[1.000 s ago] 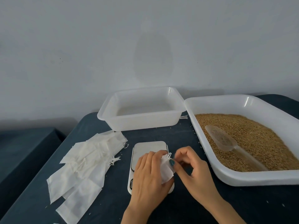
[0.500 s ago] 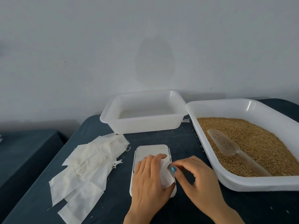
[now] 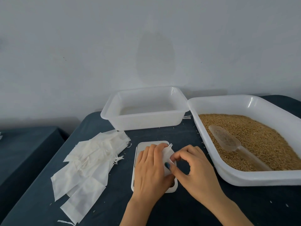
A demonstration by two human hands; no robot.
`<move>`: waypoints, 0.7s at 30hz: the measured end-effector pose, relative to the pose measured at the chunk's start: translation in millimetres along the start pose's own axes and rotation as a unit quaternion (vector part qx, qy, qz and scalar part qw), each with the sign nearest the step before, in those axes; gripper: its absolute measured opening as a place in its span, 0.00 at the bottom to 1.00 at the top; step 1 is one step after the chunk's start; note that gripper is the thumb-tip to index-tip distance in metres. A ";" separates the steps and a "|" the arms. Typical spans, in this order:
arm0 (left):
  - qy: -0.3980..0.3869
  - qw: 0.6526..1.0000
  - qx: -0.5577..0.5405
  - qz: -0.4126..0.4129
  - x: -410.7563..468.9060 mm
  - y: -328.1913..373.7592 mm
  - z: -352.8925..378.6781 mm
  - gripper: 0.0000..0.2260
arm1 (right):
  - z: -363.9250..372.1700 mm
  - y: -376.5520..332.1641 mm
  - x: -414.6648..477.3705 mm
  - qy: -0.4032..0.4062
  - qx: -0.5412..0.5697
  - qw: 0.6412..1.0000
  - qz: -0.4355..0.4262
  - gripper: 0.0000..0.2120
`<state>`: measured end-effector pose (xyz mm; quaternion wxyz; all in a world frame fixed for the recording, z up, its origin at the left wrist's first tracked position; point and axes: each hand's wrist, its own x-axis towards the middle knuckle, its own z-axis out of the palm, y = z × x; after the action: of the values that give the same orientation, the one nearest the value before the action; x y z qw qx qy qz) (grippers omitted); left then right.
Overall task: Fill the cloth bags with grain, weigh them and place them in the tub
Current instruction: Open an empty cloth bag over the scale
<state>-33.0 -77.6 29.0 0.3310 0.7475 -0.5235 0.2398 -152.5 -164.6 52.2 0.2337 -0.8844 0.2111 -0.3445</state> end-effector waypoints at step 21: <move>-0.005 0.997 -0.072 -0.020 4.8 -3.1 -4.4 0.19 | -3.1 -4.5 1.0 0.111 -0.133 0.961 -0.214 0.03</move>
<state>-28.5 -76.6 34.5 0.3863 0.7333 -0.5257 0.1912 -153.1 -162.4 57.3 0.0103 -0.8883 0.0854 -0.4512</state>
